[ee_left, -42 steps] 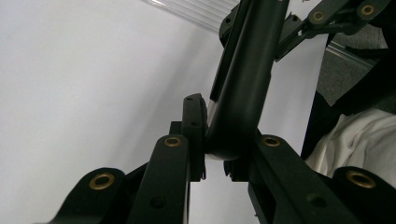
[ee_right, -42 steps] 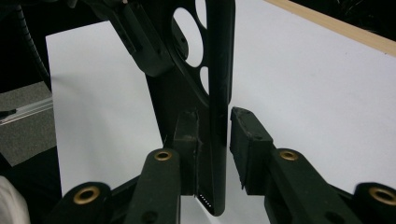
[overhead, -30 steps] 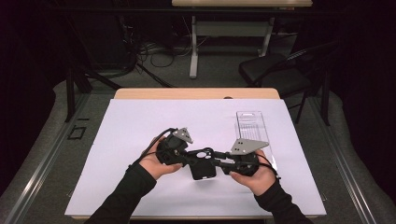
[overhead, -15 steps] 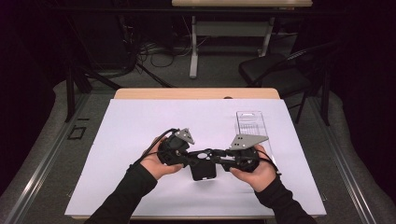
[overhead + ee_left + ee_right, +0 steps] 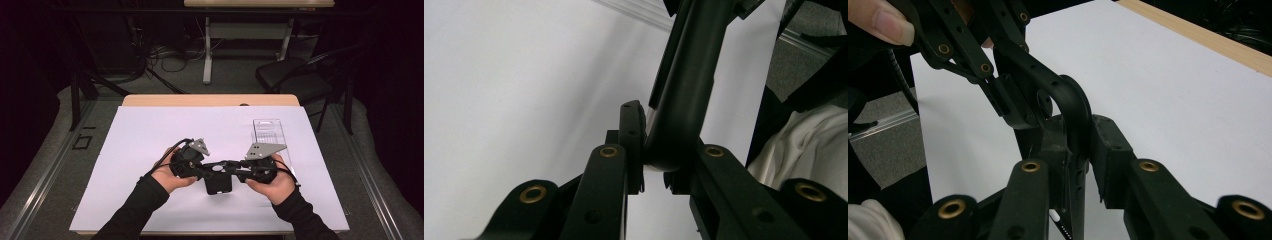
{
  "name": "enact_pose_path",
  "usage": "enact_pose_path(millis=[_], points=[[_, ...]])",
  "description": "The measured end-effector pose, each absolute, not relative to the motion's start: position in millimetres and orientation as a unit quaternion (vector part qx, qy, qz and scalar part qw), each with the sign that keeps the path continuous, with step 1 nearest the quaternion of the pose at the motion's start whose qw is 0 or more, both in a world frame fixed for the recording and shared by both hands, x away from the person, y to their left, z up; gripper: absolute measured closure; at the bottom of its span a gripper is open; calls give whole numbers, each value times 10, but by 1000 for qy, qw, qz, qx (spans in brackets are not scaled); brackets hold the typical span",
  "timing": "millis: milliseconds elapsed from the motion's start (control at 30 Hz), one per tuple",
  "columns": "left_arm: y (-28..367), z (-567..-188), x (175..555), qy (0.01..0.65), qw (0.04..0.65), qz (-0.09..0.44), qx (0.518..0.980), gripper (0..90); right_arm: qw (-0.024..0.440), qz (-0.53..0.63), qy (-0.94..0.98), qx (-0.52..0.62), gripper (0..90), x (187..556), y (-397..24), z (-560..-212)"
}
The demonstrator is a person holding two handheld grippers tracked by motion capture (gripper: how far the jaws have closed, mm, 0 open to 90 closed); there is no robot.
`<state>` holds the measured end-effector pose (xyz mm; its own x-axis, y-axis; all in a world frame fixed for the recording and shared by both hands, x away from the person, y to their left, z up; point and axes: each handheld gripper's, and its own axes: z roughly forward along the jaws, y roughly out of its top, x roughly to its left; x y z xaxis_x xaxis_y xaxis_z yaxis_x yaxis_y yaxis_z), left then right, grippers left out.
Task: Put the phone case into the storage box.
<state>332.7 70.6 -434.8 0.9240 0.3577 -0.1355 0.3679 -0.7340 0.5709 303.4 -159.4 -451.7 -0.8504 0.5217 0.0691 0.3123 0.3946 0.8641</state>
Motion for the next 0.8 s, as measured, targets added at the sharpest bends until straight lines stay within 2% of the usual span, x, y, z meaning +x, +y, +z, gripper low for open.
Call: enact_pose_path(millis=[467, 800], points=[[710, -4365, 3322, 194, 301, -9, 934, 815, 109, 480, 835, 247, 807, 3028, -1581, -4543], [719, -4358, 3321, 198, 305, -6, 931, 815, 126, 475, 837, 241, 815, 3008, -1561, -4525]])
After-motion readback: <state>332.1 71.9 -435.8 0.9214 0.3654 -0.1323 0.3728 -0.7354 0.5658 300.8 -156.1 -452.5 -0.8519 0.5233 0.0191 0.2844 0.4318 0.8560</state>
